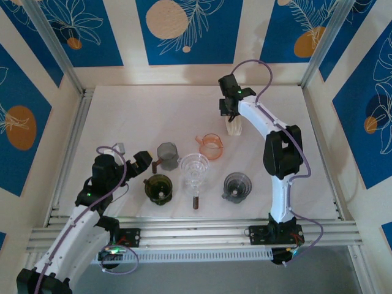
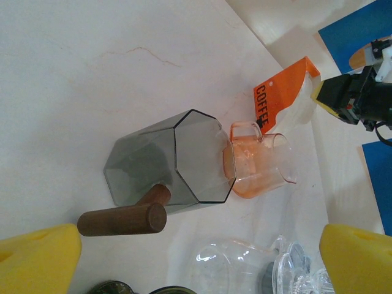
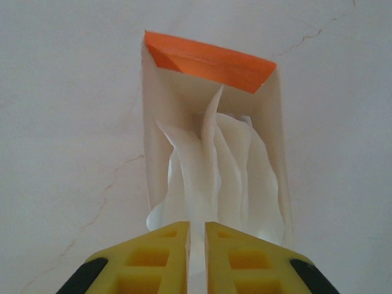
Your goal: Place the coffee filter in the dripper
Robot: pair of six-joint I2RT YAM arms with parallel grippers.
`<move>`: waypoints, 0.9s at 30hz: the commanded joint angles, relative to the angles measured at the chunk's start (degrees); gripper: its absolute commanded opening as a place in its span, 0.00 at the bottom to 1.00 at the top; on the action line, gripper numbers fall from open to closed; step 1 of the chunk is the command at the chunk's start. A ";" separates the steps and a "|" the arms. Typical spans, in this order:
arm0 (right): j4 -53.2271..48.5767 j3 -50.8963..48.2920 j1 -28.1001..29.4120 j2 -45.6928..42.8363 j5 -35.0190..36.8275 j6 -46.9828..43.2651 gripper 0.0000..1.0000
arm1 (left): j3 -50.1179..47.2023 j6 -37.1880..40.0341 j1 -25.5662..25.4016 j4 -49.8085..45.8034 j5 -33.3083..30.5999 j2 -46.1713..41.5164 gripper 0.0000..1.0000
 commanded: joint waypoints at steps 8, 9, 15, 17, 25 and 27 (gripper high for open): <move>-0.72 2.06 -0.39 1.58 0.74 -3.42 0.16 | -0.31 -0.02 -0.38 -0.61 -0.67 -0.11 1.00; -0.74 2.08 -0.36 1.68 0.70 -3.44 0.16 | -0.33 -0.10 -0.38 -0.61 -0.68 -0.09 1.00; -0.72 2.00 -0.71 2.26 0.70 -3.51 0.16 | -0.33 -0.09 -0.38 -0.60 -0.69 -0.11 1.00; -0.78 2.06 -0.74 2.54 0.61 -3.56 0.16 | -0.33 -0.09 -0.37 -0.70 -0.77 -0.11 1.00; -0.77 2.06 -0.76 3.32 0.76 -3.54 0.18 | -0.41 -0.07 -0.38 -0.61 -0.85 -0.11 1.00; -0.80 2.11 -0.73 3.51 0.69 -3.68 0.19 | -0.42 -0.05 -0.38 -0.61 -0.86 -0.11 1.00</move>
